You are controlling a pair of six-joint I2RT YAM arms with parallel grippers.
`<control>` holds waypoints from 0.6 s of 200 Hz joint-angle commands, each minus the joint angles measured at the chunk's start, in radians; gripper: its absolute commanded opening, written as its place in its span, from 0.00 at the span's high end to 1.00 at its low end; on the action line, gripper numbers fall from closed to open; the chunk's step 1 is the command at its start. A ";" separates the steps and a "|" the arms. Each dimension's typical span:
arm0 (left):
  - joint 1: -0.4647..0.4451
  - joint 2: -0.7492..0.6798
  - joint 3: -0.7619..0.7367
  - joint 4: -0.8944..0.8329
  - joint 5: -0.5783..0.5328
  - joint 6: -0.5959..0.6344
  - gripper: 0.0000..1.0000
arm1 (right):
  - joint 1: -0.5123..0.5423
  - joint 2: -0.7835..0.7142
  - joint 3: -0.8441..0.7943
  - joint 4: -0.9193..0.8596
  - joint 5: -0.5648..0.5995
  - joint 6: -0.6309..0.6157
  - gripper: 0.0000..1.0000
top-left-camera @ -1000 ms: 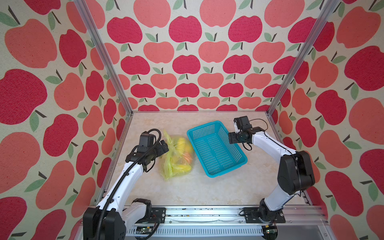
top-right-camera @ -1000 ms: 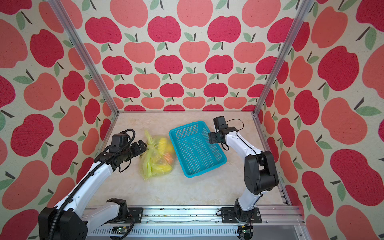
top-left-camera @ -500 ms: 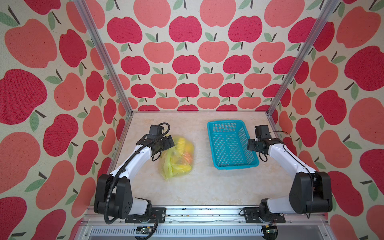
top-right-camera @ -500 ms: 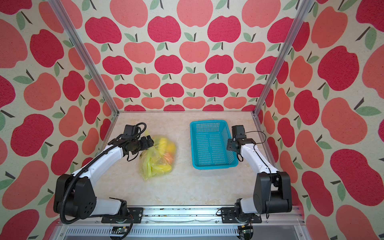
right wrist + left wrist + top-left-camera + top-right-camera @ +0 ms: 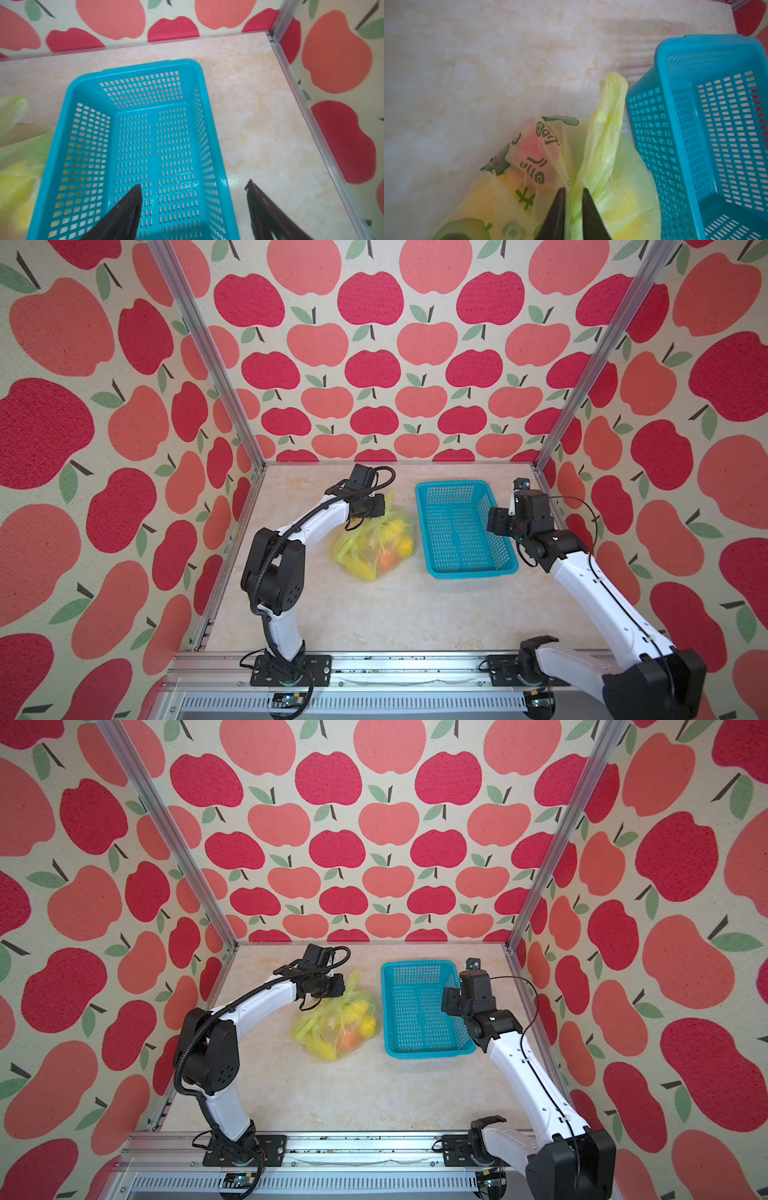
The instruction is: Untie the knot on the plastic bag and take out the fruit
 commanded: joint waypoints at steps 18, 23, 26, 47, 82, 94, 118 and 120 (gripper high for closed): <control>0.016 -0.085 -0.012 -0.025 -0.012 0.042 0.33 | 0.210 0.074 0.064 0.130 -0.089 -0.144 0.16; 0.028 -0.112 -0.036 -0.019 -0.015 0.037 0.29 | 0.239 0.098 0.080 0.130 -0.084 -0.164 0.16; 0.035 -0.132 -0.054 -0.015 -0.018 0.033 0.28 | 0.257 0.110 0.092 0.129 -0.081 -0.173 0.16; 0.101 -0.307 -0.221 0.060 -0.016 0.015 0.21 | 0.351 0.227 0.179 0.111 -0.078 -0.231 0.16; 0.254 -0.560 -0.466 0.116 0.010 -0.036 0.08 | 0.433 0.433 0.323 0.080 -0.122 -0.236 0.12; 0.288 -0.587 -0.502 0.111 0.048 -0.054 0.08 | 0.451 0.501 0.376 0.060 -0.136 -0.233 0.12; 0.293 -0.574 -0.525 0.122 0.087 -0.062 0.08 | 0.467 0.610 0.453 0.033 -0.188 -0.224 0.13; 0.293 -0.570 -0.525 0.122 0.091 -0.063 0.08 | 0.468 0.618 0.459 0.031 -0.193 -0.223 0.13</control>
